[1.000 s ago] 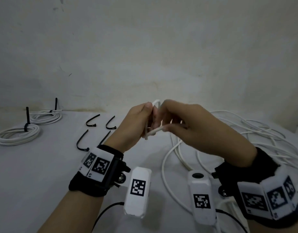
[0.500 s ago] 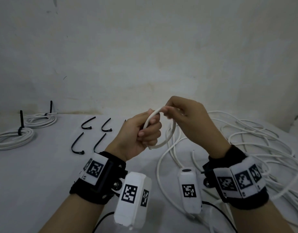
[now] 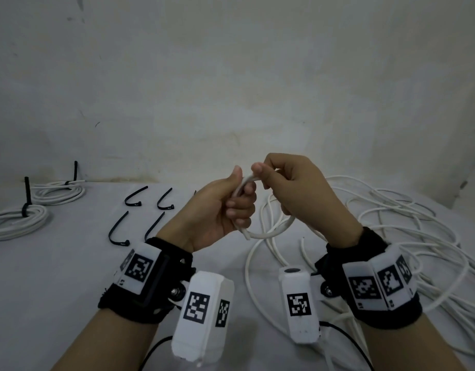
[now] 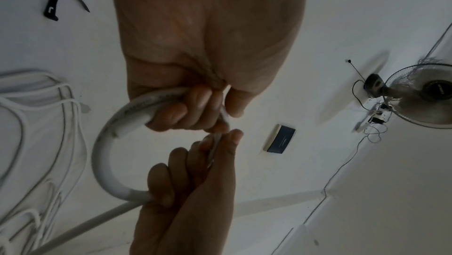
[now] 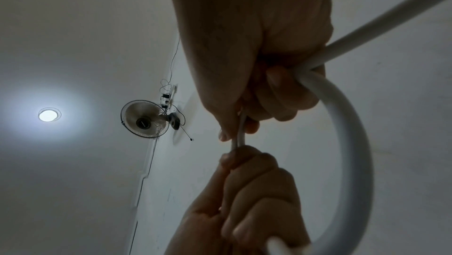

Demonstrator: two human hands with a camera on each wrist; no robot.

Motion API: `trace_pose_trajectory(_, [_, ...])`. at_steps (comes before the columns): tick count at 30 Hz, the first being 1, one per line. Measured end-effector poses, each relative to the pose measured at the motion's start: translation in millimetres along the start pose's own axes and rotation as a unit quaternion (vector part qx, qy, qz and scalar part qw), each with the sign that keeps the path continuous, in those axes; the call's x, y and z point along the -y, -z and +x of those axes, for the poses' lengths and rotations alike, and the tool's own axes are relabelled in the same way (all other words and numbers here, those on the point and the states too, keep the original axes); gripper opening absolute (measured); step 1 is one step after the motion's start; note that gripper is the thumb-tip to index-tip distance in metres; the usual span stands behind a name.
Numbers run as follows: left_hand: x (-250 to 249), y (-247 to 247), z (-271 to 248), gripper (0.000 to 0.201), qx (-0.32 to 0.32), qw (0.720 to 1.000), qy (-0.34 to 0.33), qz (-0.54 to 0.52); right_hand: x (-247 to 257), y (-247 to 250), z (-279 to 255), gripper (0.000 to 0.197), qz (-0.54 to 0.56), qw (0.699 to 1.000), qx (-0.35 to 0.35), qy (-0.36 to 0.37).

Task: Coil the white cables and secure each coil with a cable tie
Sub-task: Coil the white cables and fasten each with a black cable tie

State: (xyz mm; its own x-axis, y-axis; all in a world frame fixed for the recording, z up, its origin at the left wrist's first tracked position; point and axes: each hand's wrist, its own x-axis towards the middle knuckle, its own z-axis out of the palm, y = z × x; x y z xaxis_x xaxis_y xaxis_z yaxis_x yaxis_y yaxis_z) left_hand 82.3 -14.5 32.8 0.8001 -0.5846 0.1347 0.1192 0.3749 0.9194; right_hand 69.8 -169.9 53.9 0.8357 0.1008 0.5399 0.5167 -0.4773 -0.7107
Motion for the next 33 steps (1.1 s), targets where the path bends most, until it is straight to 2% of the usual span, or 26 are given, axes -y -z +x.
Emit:
trace_pose_trajectory(4, [-0.7,1.3,-0.3,0.032,0.003,1.000,-0.011,-0.014,0.0,-1.7,0.1,0.037,0.026,1.000,0.012,-0.002])
trace_pose_trajectory(9, [-4.3,8.6,0.7,0.037,0.000,0.998,-0.018,-0.068,-6.1,7.1,0.8,0.033,0.094,0.991,0.094,-0.030])
trace_pose_trajectory(14, [-2.3,7.7,0.7,0.037,0.050,0.991,0.002,-0.123,-10.1,-1.7,3.3,0.035,0.061,0.997,0.053,0.006])
trace_pose_trajectory(17, [-7.5,10.7,-1.8,0.037,0.046,0.993,-0.007,-0.113,-10.4,-0.7,3.6,0.030,0.061,0.996,0.061,0.005])
trace_pose_trajectory(19, [-10.0,12.6,-2.6,0.036,0.029,0.991,-0.028,-0.124,-15.4,3.6,4.5,0.028,0.031,0.997,0.072,0.011])
trace_pose_trajectory(21, [-12.3,16.5,-2.6,0.035,0.016,0.987,-0.058,-0.148,-26.3,12.2,6.0,0.026,-0.051,0.996,0.074,0.025])
trace_pose_trajectory(24, [-19.2,30.3,-3.7,0.034,0.021,0.972,-0.117,-0.203,-47.7,32.2,6.3,0.020,-0.126,0.990,0.053,0.018])
trace_pose_trajectory(26, [-26.0,44.6,-6.3,0.031,0.029,0.957,-0.156,-0.243,-59.0,45.8,4.1,0.016,-0.138,0.990,0.038,-0.002])
trace_pose_trajectory(29, [-33.8,59.6,-10.4,0.029,0.033,0.940,-0.195,-0.278,-67.5,57.0,3.0,0.031,-0.087,0.996,0.013,-0.018])
trace_pose_trajectory(31, [-35.3,62.1,-11.2,0.032,0.011,0.935,-0.215,-0.282,-64.1,57.2,3.1,0.033,-0.073,0.997,0.002,0.004])
trace_pose_trajectory(33, [-35.5,62.0,-11.1,0.036,-0.013,0.929,-0.235,-0.285,-55.8,53.9,2.7,0.028,-0.102,0.994,0.019,0.029])
